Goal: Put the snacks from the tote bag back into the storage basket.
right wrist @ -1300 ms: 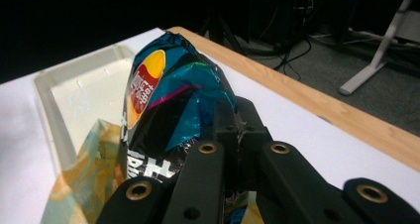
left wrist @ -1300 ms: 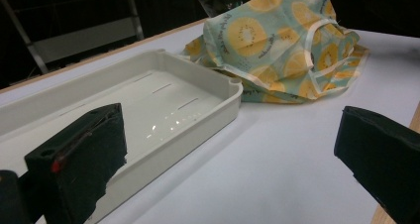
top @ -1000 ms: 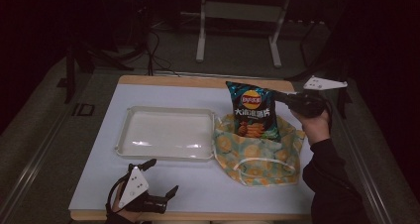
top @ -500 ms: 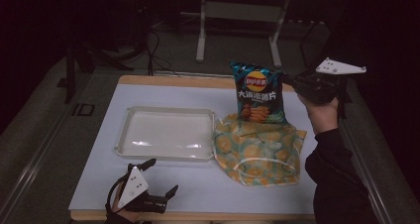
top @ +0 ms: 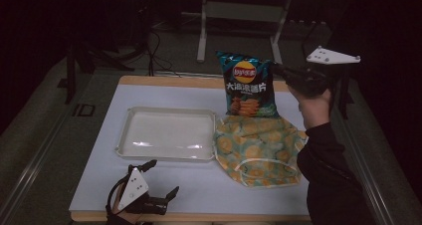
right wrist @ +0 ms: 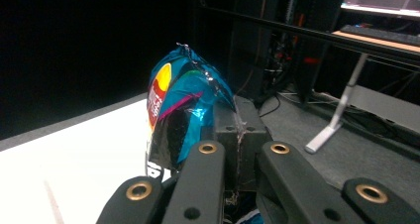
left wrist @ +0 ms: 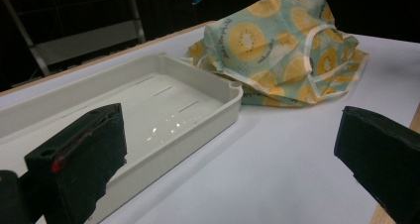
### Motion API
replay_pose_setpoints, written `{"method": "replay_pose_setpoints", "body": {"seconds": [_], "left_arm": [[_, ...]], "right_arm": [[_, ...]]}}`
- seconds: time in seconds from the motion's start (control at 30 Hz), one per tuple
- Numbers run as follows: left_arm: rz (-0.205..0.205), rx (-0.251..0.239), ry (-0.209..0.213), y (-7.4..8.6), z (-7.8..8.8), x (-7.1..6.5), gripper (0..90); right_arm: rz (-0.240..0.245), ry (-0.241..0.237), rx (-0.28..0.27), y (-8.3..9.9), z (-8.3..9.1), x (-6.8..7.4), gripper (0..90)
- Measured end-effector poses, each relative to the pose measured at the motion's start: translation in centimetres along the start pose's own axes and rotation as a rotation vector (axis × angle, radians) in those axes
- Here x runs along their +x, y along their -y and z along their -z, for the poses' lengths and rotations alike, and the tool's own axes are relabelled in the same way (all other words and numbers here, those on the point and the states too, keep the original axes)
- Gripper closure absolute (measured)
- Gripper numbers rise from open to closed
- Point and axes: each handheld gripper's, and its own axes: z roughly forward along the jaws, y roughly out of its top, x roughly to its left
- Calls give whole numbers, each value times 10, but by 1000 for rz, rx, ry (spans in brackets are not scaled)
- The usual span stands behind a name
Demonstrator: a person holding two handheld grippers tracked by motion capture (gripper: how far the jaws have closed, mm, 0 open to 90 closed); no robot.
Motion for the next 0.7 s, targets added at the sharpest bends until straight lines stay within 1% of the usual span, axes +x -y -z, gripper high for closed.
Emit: {"method": "replay_pose_setpoints", "body": {"seconds": [0.2,0.27,0.43,0.7], "left_arm": [[2,-4,1,0,1,0,2],[0,-4,0,0,1,0,2],[-1,-4,-2,0,2,-1,2],[-2,-7,-2,0,4,-1,2]], "right_arm": [[2,-31,-10,-8,-18,18,900],[3,-40,-6,-10,-25,24,900],[-4,-73,-18,-11,-44,39,900],[-12,-107,-23,-13,-67,61,900]]}}
